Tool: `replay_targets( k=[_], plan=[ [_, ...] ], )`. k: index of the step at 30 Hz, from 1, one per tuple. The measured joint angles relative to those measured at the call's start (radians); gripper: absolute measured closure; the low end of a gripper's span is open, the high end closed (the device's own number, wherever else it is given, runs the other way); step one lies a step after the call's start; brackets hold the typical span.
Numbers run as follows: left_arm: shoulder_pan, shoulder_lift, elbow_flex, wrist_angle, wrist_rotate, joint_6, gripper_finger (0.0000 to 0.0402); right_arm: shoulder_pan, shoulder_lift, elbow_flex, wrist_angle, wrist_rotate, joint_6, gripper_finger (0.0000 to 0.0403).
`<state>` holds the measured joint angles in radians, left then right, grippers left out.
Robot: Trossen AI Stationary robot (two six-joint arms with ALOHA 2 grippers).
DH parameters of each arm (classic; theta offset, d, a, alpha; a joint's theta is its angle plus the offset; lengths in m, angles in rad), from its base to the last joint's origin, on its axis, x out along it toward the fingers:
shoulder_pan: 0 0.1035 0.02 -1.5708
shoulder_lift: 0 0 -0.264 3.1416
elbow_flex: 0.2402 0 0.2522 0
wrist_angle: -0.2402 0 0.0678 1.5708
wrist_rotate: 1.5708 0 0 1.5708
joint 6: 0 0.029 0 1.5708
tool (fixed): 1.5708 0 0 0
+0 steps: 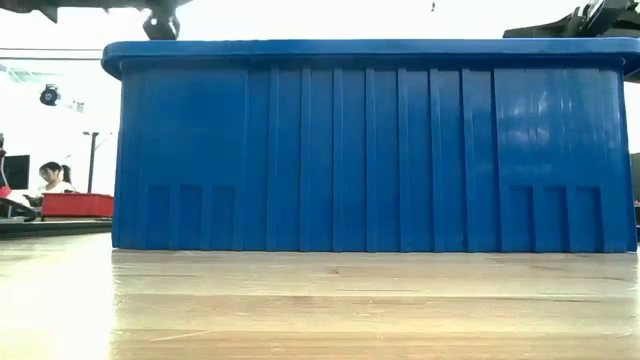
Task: Pick and place slides into bin
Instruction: Return to Home Position
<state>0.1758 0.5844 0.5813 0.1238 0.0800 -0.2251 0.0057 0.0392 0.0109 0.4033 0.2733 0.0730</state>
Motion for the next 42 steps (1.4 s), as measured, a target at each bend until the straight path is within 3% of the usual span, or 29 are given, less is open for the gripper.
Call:
replay_targets(
  k=[4,8,15,20,32,36,42],
  plan=[
    [-0.06,-0.074,-0.072,0.039,0.042,0.004,0.0401,-0.001,0.009,0.003,0.008,0.001,0.049,0.0394],
    [-0.082,-0.193,-0.188,0.097,0.013,0.057,0.0402,-0.001,0.011,0.005,0.016,0.002,0.134,0.0394],
    [-0.082,-0.412,-0.391,0.168,-0.008,0.093,0.0402,0.0,0.021,0.026,-0.001,-0.006,0.138,0.0394],
    [-0.082,-0.564,-0.487,0.201,0.063,0.135,0.0402,0.0,0.041,0.038,-0.004,-0.004,0.165,0.0394],
    [-0.083,-0.513,-0.544,0.232,0.109,0.177,0.0401,0.001,0.137,0.038,-0.003,-0.026,0.083,0.0394],
    [-0.083,-0.533,-0.544,0.235,0.089,0.261,0.0401,0.001,0.144,0.039,-0.032,-0.077,0.061,0.0394],
    [-0.083,-0.539,-0.547,0.188,0.005,0.258,0.0401,0.002,0.144,0.039,-0.039,-0.125,0.056,0.0394]
  ],
)
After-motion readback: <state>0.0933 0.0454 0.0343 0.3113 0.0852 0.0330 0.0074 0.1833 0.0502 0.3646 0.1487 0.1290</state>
